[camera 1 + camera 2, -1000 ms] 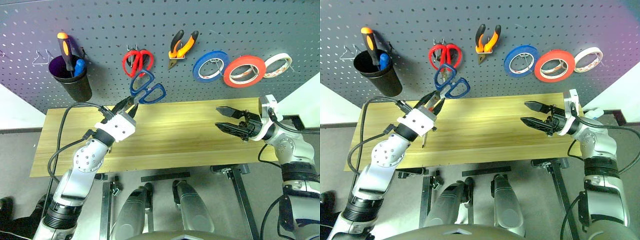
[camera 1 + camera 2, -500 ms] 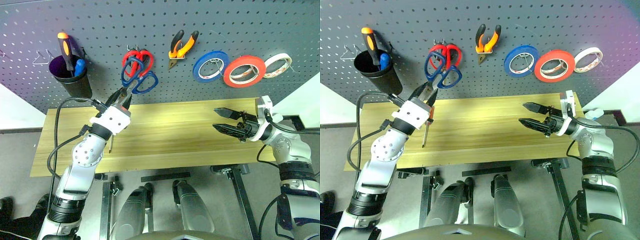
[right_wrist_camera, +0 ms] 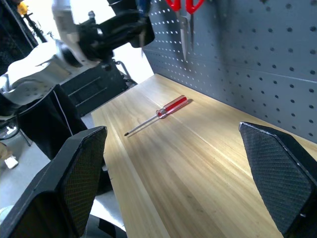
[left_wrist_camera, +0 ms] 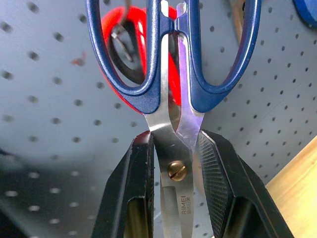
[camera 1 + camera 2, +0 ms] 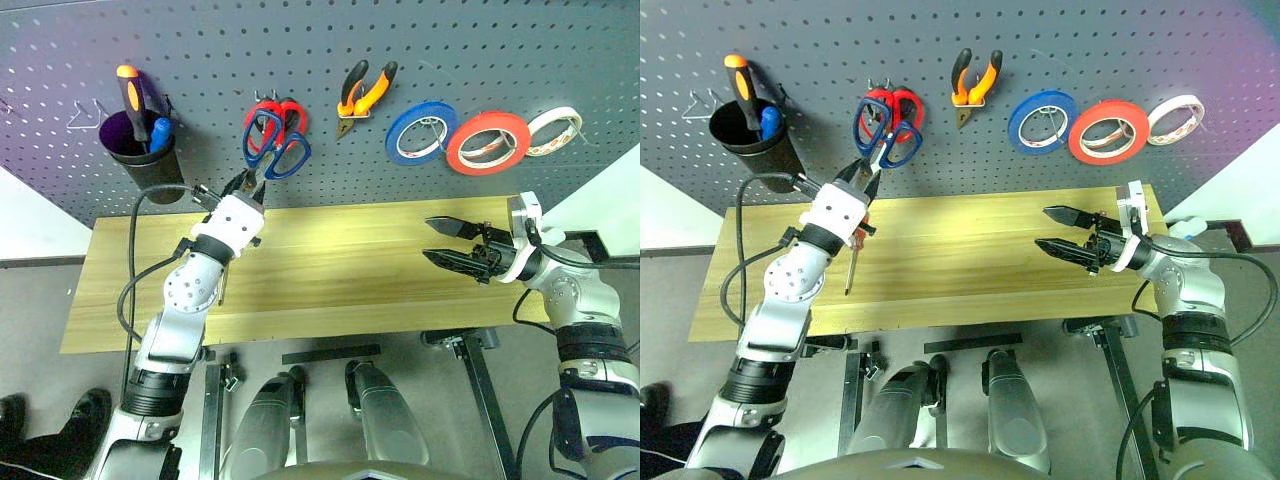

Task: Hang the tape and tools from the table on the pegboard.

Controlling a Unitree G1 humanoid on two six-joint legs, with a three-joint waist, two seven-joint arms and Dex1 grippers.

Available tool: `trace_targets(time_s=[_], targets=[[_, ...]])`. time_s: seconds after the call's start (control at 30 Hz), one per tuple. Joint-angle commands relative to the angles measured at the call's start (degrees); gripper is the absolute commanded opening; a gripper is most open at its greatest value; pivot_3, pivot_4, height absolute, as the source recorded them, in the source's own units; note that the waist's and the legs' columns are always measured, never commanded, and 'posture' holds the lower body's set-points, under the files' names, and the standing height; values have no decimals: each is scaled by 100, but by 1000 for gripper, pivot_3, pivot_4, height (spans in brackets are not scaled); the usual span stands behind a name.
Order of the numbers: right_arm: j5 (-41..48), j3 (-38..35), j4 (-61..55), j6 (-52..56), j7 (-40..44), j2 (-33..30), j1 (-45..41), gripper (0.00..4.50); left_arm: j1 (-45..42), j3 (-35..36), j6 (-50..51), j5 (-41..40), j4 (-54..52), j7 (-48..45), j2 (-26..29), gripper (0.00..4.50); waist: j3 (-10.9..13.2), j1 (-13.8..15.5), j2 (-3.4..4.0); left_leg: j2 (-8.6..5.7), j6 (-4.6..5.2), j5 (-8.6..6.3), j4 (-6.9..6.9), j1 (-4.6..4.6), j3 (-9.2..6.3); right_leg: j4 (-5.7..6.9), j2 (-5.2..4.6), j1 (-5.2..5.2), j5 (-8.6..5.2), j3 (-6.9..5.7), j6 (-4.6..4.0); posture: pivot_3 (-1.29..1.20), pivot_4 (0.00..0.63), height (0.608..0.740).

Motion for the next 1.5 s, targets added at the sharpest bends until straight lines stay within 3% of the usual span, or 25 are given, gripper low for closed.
trace_targets(time_s=[0.03, 0.4, 0.73, 1.07, 1.1, 1.5], targets=[[162, -37, -460, -40, 84, 60, 163, 4500, -323, -1, -118, -42, 246, 128, -99, 960, -1, 0, 0, 0, 1, 0, 4, 0, 0, 4, 0, 0, 0, 0, 0, -269, 232, 740], [495, -156, -845, 156, 13, 153, 237, 4500, -1074, 42, -325, -119, 1432, 330, -141, 960, -58, -18, -2, 0, 5, -4, 25, 0, 1, 10, 1, 7, 5, 0, 10, -279, 231, 740], [930, -334, -1074, 383, -107, 184, 162, 4500, -1152, 140, -418, -340, 1781, 360, -147, 960, -69, -24, -3, 0, 6, -4, 25, 0, 1, 10, 1, 7, 6, 1, 10, -274, 233, 740], [924, -262, -1092, 391, -101, 196, 140, 4500, -900, 207, -194, -579, 1621, 202, -178, 4301, -80, -22, -3, 0, 7, -5, 25, 0, 2, 10, 0, 7, 6, 2, 10, -266, 235, 740], [933, -270, -1086, 391, -101, 199, 126, 4500, -805, 187, -194, -537, 1541, 201, -168, 4472, -82, -24, -2, 0, 7, -5, 25, 0, 2, 10, 0, 7, 6, 2, 10, -264, 235, 740], [881, -153, -964, 394, -71, 277, -15, 4500, 1035, -225, 810, -579, -444, -387, -235, 4472, -89, -12, 4, 1, 10, -8, 24, 0, 2, 10, -1, 6, 6, 7, 9, -231, 240, 740]])
